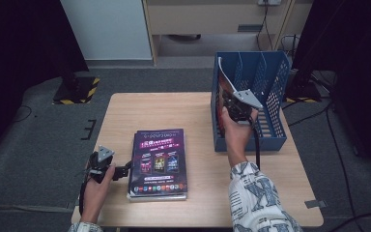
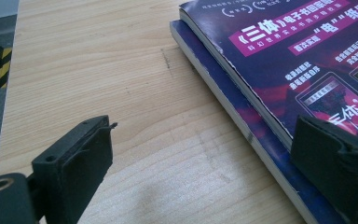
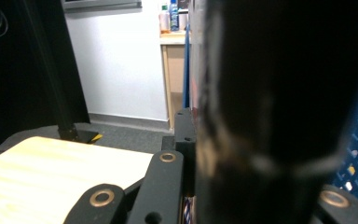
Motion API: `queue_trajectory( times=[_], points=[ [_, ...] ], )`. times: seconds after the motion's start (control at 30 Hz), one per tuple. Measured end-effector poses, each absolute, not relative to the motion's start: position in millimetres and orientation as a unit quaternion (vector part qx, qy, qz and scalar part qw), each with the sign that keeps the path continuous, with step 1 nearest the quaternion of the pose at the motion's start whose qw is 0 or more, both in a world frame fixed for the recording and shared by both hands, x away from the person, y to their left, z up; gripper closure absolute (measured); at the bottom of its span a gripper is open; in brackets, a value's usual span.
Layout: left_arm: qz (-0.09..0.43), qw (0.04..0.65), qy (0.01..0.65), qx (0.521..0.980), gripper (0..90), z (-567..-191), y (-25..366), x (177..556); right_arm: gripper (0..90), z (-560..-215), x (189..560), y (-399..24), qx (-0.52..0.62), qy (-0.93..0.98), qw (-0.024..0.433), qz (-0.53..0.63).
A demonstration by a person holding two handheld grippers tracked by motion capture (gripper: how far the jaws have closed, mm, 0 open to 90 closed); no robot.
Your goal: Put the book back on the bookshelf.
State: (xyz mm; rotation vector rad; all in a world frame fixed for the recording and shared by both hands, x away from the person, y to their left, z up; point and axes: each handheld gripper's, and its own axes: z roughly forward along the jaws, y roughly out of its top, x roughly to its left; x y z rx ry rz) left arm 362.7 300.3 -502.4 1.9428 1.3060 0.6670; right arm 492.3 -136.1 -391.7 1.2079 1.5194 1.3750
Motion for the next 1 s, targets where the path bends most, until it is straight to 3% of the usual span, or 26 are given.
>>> queue_trajectory(
  times=[0.47,1.0],
  points=[
    [0.256,0.346,0.499,0.752,5.0,-502.8,298.7,363.2,86.9,-390.6,506.5,-128.3,0.48,0.578,0.412,0.516],
    [0.257,0.346,0.498,0.753,5.1,-501.8,298.3,362.8,82.2,-398.3,503.1,-113.4,0.463,0.593,0.409,0.517]
  ],
)
